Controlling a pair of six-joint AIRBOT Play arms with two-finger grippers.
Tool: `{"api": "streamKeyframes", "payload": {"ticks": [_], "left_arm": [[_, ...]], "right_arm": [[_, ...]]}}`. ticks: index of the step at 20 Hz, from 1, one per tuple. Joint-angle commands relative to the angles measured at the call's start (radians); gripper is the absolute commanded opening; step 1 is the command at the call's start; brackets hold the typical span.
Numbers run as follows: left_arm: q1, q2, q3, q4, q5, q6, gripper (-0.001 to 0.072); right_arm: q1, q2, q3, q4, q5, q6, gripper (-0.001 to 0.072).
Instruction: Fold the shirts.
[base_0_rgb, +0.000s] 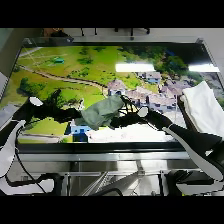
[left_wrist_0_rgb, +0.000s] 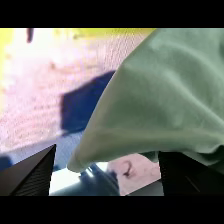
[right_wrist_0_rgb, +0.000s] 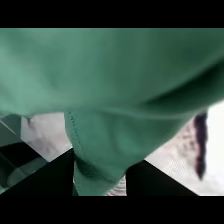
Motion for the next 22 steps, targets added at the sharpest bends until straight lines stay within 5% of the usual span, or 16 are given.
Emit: {"api": "streamKeyframes", "payload": {"ticks": [1, 2, 10, 17, 22], "left_arm": [[-0.045, -0.069, -0.001, 0.003, 0.03, 0.018, 0.0421], [-0.052, -0.09, -0.001, 0.003, 0.026, 0.019, 0.0024], [0.117, 0.152, 0.323, -0.006, -0.219, 0.01, 0.0013], [0.167, 0.44, 0.804, 0.026, -0.171, -0.054, 0.0013], [0.167, 0.548, 1.034, 0.445, -0.125, -0.183, 0.0014]], "right_arm": [[0.005, -0.013, 0.015, 0.018, -0.01, -0.022, 0.0065], [0.004, -0.008, 0.025, 0.017, 0.017, -0.022, 0.0019], [-0.332, 0.286, 0.373, -0.001, 0.323, -0.021, 0.0017], [-0.552, 0.377, 0.906, -0.021, 0.343, -0.029, 0.0017], [-0.669, 0.393, 1.113, -0.069, 0.314, -0.029, 0.0017]]}}
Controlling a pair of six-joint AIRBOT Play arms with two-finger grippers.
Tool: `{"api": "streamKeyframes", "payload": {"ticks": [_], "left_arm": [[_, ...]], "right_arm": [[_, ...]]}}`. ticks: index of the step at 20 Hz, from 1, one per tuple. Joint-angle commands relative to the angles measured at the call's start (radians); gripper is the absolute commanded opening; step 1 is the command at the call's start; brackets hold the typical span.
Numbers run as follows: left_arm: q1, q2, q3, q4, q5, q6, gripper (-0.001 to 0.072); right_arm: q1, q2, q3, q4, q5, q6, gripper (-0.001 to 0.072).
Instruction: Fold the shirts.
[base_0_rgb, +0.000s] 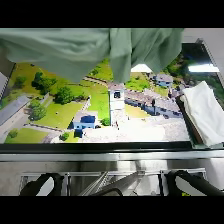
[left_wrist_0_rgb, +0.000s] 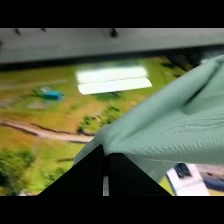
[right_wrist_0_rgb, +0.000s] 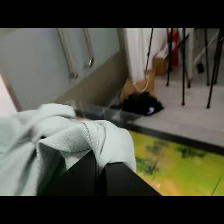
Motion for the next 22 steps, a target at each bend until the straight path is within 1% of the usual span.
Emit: {"api": "streamKeyframes", "payload": {"ticks": [1, 3, 6, 8, 10, 11, 13, 14, 16, 19, 22], "left_arm": [[0.003, 0.072, 0.125, 0.262, 0.013, -0.066, 0.0014], [-0.005, 0.078, 0.089, 0.24, -0.007, -0.061, 0.0014], [-0.057, 0.047, -0.078, 0.184, -0.023, -0.061, 0.0014], [-0.092, 0.002, -0.231, 0.186, -0.073, -0.061, 0.0014], [-0.114, -0.048, -0.423, 0.185, -0.075, -0.047, 0.0014], [-0.126, -0.077, -0.527, 0.185, -0.071, -0.032, 0.0014], [-0.153, -0.144, -0.722, 0.185, -0.036, -0.006, 0.0014], [-0.165, -0.178, -0.803, 0.185, 0.002, 0.002, 0.0014], [-0.184, -0.249, -0.924, 0.185, 0.092, 0.017, 0.0014], [-0.192, -0.349, -0.979, 0.185, 0.173, 0.032, 0.0015], [-0.19, -0.415, -0.94, 0.188, 0.179, 0.033, 0.0015]], "right_arm": [[-0.064, 0.019, 0.104, -0.047, 0.007, 0.0, 0.0018], [-0.064, -0.006, 0.098, -0.048, 0.097, 0.001, 0.0017], [-0.06, -0.084, 0.006, -0.048, 0.279, 0.013, 0.0018], [-0.06, -0.132, -0.121, -0.05, 0.38, 0.027, 0.0018], [-0.06, -0.161, -0.325, -0.076, 0.411, 0.027, 0.0018], [-0.06, -0.172, -0.434, -0.093, 0.405, 0.026, 0.0018], [-0.06, -0.2, -0.668, -0.108, 0.344, 0.009, 0.0018], [-0.06, -0.217, -0.782, -0.108, 0.291, -0.014, 0.0018], [-0.062, -0.258, -0.935, -0.108, 0.19, -0.056, 0.0018], [-0.061, -0.34, -0.973, -0.097, 0.137, -0.101, 0.0019], [-0.063, -0.353, -0.926, -0.097, 0.071, -0.118, 0.003]]}}
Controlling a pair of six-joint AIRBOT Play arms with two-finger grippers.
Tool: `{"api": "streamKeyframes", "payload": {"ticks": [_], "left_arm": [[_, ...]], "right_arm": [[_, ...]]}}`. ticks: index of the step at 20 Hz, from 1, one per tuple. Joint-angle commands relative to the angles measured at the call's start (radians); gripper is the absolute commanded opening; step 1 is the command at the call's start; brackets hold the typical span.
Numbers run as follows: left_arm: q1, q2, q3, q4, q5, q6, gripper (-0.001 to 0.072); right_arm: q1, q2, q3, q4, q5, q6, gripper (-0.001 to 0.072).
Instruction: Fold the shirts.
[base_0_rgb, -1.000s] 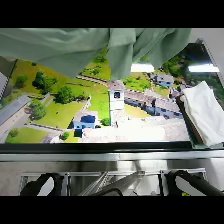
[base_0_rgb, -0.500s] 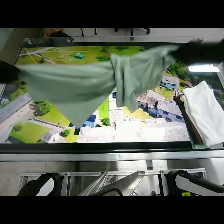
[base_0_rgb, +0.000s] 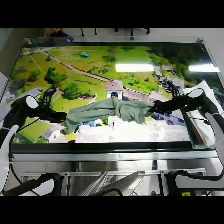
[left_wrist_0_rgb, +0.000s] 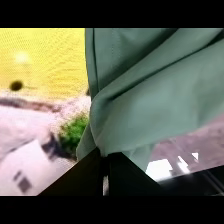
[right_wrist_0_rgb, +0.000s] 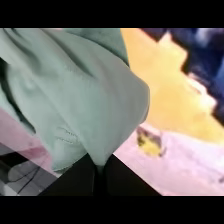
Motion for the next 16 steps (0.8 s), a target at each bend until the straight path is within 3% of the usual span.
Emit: {"api": "streamKeyframes", "payload": {"ticks": [1, 2, 3, 5, 8, 10, 16], "left_arm": [[-0.005, -0.079, 0.01, 0.0, 0.038, 0.01, 0.0015], [-0.004, -0.088, 0.037, 0.002, 0.016, 0.01, 0.0025], [0.001, -0.094, 0.07, 0.002, -0.02, 0.011, 0.0038], [0.019, -0.094, 0.148, 0.0, -0.096, 0.009, 0.0702], [0.064, -0.087, 0.204, -0.002, -0.17, 0.01, 0.0668], [0.1, -0.062, 0.152, -0.03, -0.145, 0.01, 0.0646], [0.148, -0.002, -0.123, -0.32, 0.038, 0.129, 0.0646]], "right_arm": [[-0.006, -0.025, 0.03, -0.008, -0.071, -0.043, 0.0148], [-0.014, -0.016, 0.077, -0.014, -0.062, -0.042, 0.0419], [-0.024, -0.006, 0.119, -0.015, -0.048, -0.041, 0.0517], [-0.044, 0.037, 0.198, -0.014, -0.002, 0.0, 0.0517], [-0.023, 0.122, 0.188, -0.014, 0.045, 0.055, 0.0516], [0.053, 0.173, 0.109, -0.007, 0.046, 0.064, 0.0516], [0.358, 0.078, -0.055, -0.005, -0.229, 0.063, 0.0516]]}}
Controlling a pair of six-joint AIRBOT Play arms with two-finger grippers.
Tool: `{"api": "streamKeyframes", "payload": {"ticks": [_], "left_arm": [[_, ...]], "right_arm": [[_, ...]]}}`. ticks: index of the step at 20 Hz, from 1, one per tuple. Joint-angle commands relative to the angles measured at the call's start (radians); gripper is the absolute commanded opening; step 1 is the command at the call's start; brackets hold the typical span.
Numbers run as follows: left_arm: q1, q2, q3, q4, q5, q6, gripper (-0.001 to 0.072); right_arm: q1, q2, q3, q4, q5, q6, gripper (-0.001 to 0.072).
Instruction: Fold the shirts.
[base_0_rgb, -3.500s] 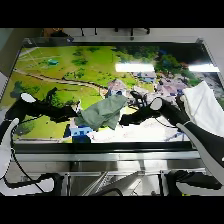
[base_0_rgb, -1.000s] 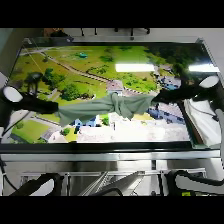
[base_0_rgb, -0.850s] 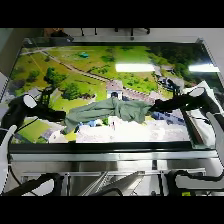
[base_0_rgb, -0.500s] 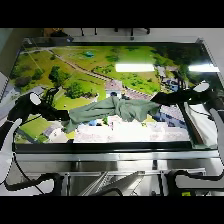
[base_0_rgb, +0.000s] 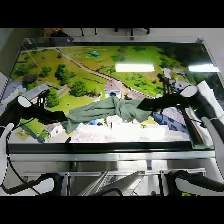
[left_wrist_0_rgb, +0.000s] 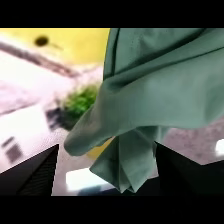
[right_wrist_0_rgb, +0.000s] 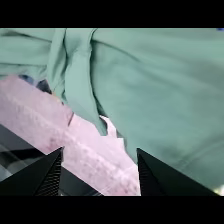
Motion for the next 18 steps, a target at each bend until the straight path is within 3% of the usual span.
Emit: {"api": "streamKeyframes", "payload": {"ticks": [1, 3, 7, 8, 9, 10, 11, 15, 18], "left_arm": [[0.01, 0.014, -0.13, -0.206, 0.08, 0.102, 0.0646], [-0.01, 0.014, -0.175, -0.258, 0.118, 0.136, 0.0646], [-0.039, 0.014, -0.197, -0.254, 0.18, 0.137, 0.0645], [-0.039, 0.014, -0.197, -0.257, 0.188, 0.136, 0.0643], [-0.038, 0.014, -0.197, -0.256, 0.193, 0.135, 0.041], [-0.038, 0.014, -0.197, -0.253, 0.192, 0.139, 0.0014], [-0.038, 0.015, -0.194, -0.256, 0.194, 0.142, 0.0015], [-0.032, 0.072, -0.043, -0.254, 0.097, 0.117, 0.0013], [0.026, 0.231, 0.243, -0.255, 0.018, 0.061, 0.0012]], "right_arm": [[0.138, -0.093, -0.048, 0.004, -0.172, 0.006, 0.0516], [0.169, -0.164, -0.047, 0.033, -0.224, -0.006, 0.051], [0.177, -0.237, -0.045, 0.289, -0.241, -0.185, 0.0492], [0.177, -0.239, -0.043, 0.325, -0.247, -0.218, 0.0314], [0.177, -0.238, -0.038, 0.352, -0.243, -0.235, 0.0176], [0.177, -0.231, -0.027, 0.365, -0.224, -0.241, 0.0067], [0.177, -0.217, -0.01, 0.364, -0.201, -0.24, 0.002], [0.101, -0.093, 0.155, 0.364, -0.077, -0.229, 0.0018], [-0.08, 0.034, 0.452, 0.364, -0.024, -0.201, 0.0017]]}}
